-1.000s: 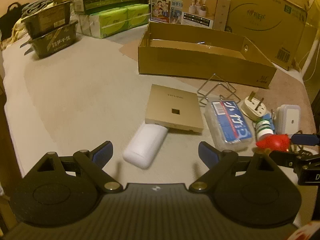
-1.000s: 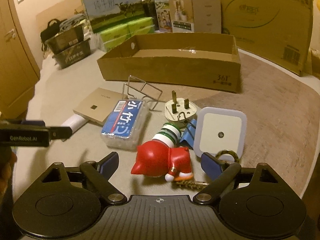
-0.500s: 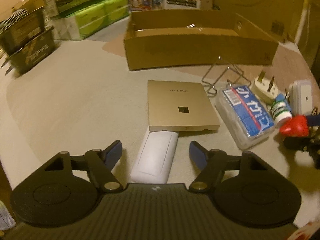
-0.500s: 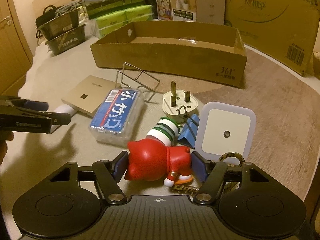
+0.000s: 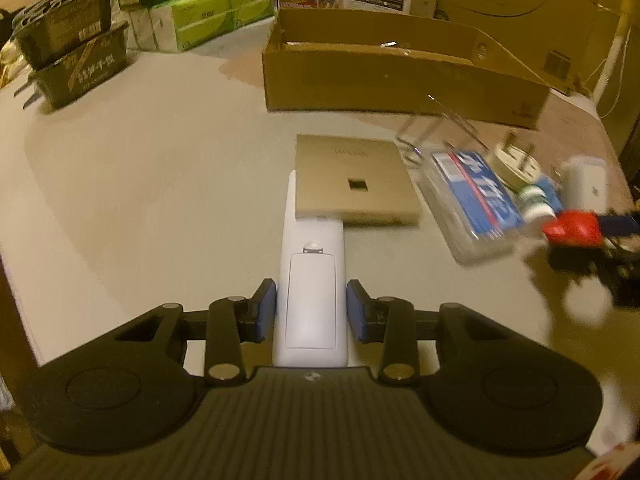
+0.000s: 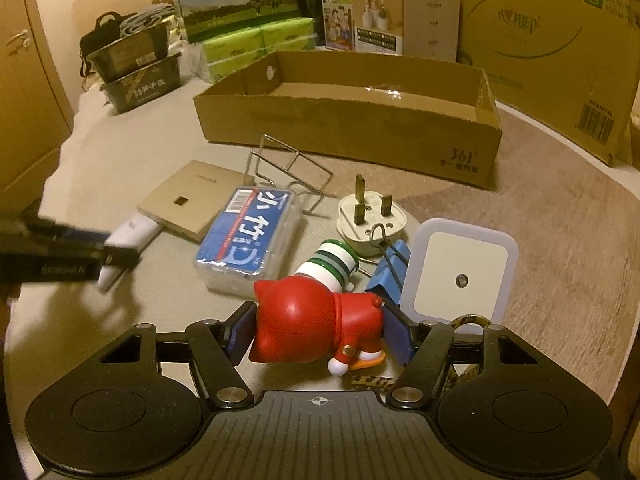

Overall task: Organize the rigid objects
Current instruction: 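Carry the red figurine and white device into the cardboard tray and release both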

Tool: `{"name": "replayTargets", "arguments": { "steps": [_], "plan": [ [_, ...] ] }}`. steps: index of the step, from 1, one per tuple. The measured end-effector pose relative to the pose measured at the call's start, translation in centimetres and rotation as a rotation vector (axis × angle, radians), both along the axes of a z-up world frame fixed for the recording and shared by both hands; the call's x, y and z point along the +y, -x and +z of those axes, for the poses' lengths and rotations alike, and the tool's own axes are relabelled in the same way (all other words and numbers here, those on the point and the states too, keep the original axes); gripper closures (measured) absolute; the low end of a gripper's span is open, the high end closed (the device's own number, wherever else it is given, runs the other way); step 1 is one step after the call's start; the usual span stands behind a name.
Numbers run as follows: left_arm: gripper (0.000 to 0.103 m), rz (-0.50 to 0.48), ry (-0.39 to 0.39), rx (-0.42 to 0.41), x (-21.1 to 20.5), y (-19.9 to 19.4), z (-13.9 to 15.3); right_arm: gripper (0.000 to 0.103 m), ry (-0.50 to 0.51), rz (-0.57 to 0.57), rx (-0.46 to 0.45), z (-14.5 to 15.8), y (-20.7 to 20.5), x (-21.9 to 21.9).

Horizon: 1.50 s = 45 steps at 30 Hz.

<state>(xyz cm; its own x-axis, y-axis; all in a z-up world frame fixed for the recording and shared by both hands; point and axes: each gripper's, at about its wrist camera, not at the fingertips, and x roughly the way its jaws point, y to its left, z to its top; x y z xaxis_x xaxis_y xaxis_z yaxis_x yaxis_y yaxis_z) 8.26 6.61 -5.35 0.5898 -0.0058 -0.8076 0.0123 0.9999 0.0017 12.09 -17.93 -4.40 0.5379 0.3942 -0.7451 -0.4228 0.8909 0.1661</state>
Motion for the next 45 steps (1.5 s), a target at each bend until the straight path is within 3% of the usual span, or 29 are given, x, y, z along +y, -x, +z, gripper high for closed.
{"name": "replayTargets", "arguments": {
  "steps": [6, 13, 16, 32, 38, 45],
  "plan": [
    [0.068, 0.012, 0.017, 0.007, -0.8, 2.5, 0.2, 0.037, -0.010, 0.003, -0.008, 0.7, 0.8, -0.1],
    [0.064, -0.024, -0.032, -0.015, -1.5, 0.9, -0.4, 0.037, -0.007, 0.006, 0.000, 0.8, 1.2, 0.0],
    [0.068, -0.033, -0.041, -0.007, -1.7, 0.6, -0.4, 0.037, -0.007, 0.002, 0.000, 0.8, 1.2, 0.0],
    [0.069, 0.092, -0.025, -0.046, 0.2, 5.8, 2.2, 0.037, -0.054, 0.041, -0.034, 2.3, 3.2, 0.6],
    [0.069, 0.064, -0.009, -0.095, -0.7, 4.4, 4.1, 0.037, -0.064, 0.029, -0.055, 3.0, 3.2, 0.1],
    [0.069, -0.009, 0.030, -0.169, -2.8, -1.1, 7.1, 0.037, -0.079, -0.015, -0.142, 5.7, -0.5, -1.5]
  ]
}}
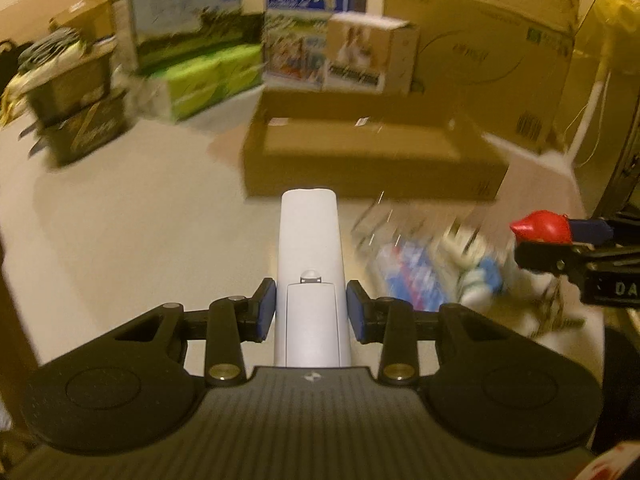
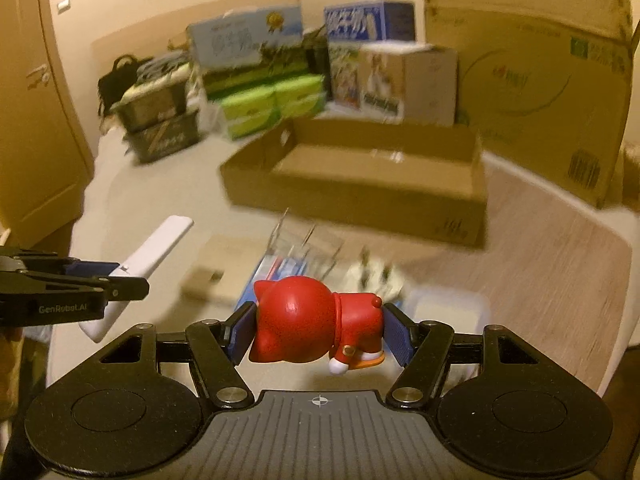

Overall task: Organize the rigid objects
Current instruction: 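Carry the red figurine and white device into the cardboard tray and release both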

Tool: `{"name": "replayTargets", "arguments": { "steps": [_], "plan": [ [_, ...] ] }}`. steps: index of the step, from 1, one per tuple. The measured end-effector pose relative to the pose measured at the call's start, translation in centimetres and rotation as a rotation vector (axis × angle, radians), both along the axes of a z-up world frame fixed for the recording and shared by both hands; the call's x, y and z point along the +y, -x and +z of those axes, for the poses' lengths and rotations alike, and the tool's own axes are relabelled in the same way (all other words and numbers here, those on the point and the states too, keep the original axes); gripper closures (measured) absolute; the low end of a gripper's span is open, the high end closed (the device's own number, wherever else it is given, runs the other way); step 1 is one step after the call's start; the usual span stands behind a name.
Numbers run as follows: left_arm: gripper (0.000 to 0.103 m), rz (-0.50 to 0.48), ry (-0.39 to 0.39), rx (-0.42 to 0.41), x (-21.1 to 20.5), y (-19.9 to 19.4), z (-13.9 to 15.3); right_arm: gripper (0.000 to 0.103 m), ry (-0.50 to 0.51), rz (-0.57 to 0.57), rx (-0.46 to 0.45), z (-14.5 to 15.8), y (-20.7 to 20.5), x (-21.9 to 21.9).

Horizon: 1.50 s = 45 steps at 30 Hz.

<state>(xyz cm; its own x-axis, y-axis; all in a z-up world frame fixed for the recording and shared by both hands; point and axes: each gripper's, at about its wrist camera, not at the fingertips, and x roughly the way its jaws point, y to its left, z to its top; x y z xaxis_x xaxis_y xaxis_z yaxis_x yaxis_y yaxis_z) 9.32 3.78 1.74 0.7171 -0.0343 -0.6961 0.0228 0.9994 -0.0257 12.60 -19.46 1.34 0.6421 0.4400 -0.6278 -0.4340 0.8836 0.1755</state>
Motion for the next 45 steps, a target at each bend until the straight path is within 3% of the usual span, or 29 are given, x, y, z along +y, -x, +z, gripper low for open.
{"name": "replayTargets", "arguments": {
  "steps": [8, 15, 23, 33, 36, 45],
  "plan": [
    [0.069, -0.043, -0.008, -0.064, -1.0, -10.0, 2.4, 0.036, -0.003, -0.072, -0.071, 1.9, -9.7, -1.0],
    [0.069, -0.044, -0.023, -0.045, 0.1, -17.9, 1.2, 0.036, -0.005, -0.125, -0.029, -0.1, -17.5, -1.1],
    [0.068, -0.046, -0.027, -0.004, 0.9, -22.7, -1.5, 0.036, 0.036, -0.119, 0.017, -3.2, -21.3, -0.6],
    [0.064, -0.018, -0.020, -0.009, 1.7, -22.8, -2.2, 0.033, 0.005, -0.093, 0.018, -4.0, -21.4, -0.7],
    [0.064, -0.004, -0.009, -0.028, 2.1, -21.0, -1.3, 0.027, -0.004, -0.119, -0.002, -3.0, -20.5, -1.1],
    [0.061, 0.039, 0.019, -0.075, 2.7, -12.8, 1.4, 0.023, -0.041, -0.183, -0.032, 0.1, -14.0, -2.8]
  ]
}}
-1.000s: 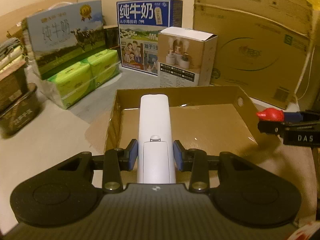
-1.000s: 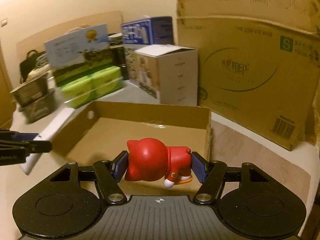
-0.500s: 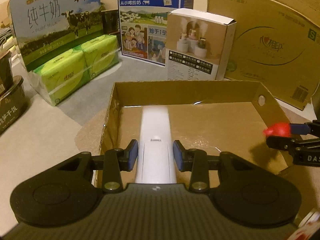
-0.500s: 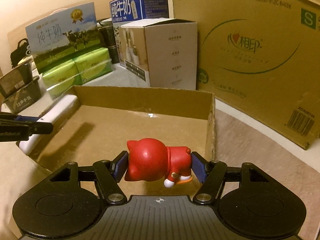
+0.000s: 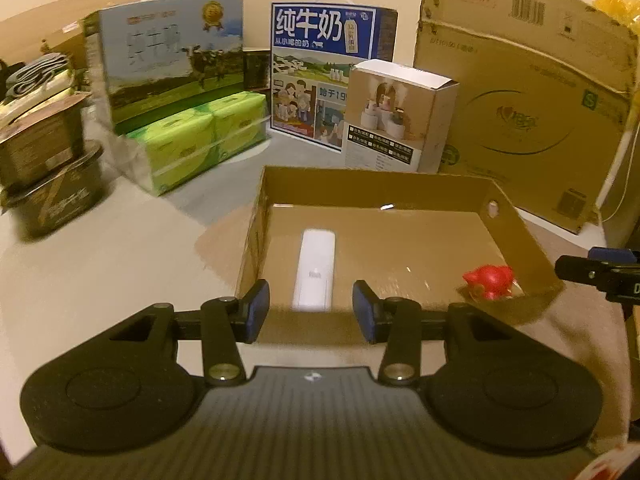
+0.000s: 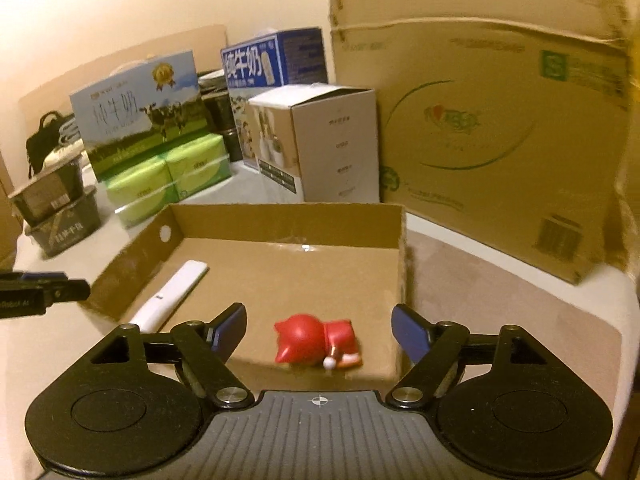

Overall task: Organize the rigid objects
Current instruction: 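Carry the red figurine and white device into the cardboard tray and release both, then move both tools back toward the remaining objects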

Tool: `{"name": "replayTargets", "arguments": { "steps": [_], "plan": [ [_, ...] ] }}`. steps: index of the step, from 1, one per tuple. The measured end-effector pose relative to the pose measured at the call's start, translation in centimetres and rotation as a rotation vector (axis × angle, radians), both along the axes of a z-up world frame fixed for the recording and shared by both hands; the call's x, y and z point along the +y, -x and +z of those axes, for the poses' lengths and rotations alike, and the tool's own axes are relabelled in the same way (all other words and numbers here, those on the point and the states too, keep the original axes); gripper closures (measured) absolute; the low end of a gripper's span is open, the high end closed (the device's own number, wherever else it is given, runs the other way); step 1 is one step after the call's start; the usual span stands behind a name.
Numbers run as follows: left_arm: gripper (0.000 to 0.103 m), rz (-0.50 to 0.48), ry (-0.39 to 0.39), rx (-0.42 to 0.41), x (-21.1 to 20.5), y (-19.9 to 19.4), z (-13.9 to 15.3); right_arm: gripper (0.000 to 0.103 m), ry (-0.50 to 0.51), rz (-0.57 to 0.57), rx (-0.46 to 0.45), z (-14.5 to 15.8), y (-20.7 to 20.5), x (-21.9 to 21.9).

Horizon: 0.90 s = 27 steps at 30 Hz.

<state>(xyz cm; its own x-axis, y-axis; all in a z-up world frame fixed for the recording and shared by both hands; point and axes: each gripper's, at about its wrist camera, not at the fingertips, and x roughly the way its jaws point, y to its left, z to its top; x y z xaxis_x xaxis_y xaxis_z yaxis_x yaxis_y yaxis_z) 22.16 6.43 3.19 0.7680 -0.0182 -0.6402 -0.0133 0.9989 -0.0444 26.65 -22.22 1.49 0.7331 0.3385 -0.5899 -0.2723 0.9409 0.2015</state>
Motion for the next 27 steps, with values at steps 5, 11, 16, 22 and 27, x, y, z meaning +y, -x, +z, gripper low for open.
{"name": "replayTargets", "arguments": {
  "steps": [5, 11, 16, 22, 27],
  "plan": [
    [0.058, 0.025, 0.017, 0.006, -0.4, 5.1, 0.4, 0.022, -0.006, -0.012, -0.014, 1.2, 5.0, -1.1],
    [0.057, 0.049, 0.045, 0.024, -1.1, 10.3, -0.1, 0.022, -0.010, -0.043, -0.009, 1.5, 10.2, -3.4],
    [0.055, 0.064, 0.056, 0.047, -1.7, 13.4, -0.9, 0.022, 0.003, -0.036, 0.024, 0.7, 13.7, -4.4],
    [0.054, 0.076, 0.063, 0.071, -2.0, 15.8, -1.7, 0.022, 0.010, -0.040, 0.067, -0.4, 16.3, -5.1],
    [0.053, 0.071, 0.071, 0.078, -2.3, 16.4, -1.8, 0.022, 0.007, -0.050, 0.091, -1.0, 17.3, -5.5]
  ]
}}
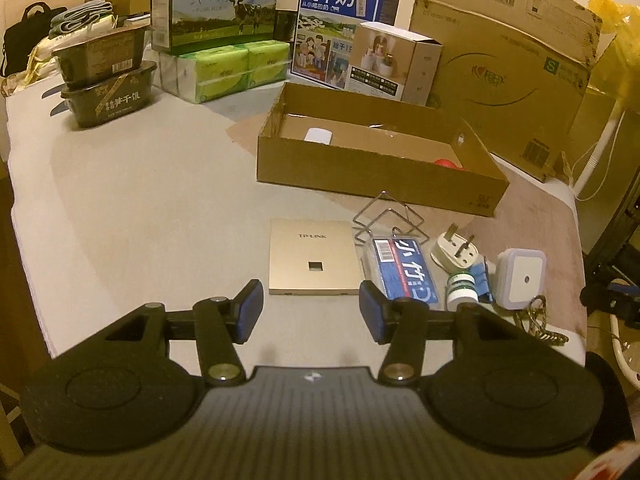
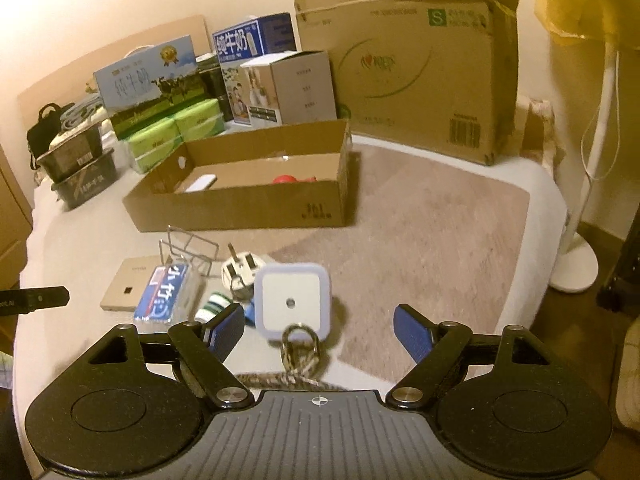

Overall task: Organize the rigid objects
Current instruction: 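Move both tools back toward the remaining objects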

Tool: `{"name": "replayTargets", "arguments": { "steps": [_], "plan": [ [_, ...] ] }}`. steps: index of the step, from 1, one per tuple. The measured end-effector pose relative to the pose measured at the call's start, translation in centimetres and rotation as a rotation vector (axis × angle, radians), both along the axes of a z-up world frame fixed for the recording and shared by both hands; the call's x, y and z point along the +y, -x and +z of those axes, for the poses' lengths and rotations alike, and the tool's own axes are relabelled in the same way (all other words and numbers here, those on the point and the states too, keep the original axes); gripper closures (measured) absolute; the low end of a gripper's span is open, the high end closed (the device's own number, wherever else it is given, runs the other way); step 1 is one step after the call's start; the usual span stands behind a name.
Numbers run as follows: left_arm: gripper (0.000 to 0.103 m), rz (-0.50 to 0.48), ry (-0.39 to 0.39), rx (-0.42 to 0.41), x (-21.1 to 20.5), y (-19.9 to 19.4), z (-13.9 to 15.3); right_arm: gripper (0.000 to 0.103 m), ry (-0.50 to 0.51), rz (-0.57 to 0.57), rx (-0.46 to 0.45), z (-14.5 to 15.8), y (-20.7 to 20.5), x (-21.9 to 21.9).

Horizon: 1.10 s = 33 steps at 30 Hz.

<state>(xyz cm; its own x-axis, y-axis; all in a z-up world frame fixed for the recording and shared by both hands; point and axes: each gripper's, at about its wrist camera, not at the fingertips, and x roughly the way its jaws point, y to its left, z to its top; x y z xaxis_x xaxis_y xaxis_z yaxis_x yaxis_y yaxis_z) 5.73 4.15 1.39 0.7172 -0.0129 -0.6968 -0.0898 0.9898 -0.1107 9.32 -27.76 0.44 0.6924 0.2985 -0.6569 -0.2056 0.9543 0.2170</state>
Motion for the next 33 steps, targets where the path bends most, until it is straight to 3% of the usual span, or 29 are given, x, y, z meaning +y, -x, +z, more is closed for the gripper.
{"name": "replayTargets", "arguments": {
  "steps": [13, 33],
  "plan": [
    [0.049, -0.009, 0.018, 0.035, -0.6, 0.5, -0.7, 0.022, 0.015, 0.016, 0.040, -0.7, 1.5, 0.9],
    [0.037, -0.037, 0.024, 0.083, -1.7, 0.0, -2.3, 0.022, 0.026, 0.008, 0.126, -2.2, 0.6, 1.3]
  ]
}}
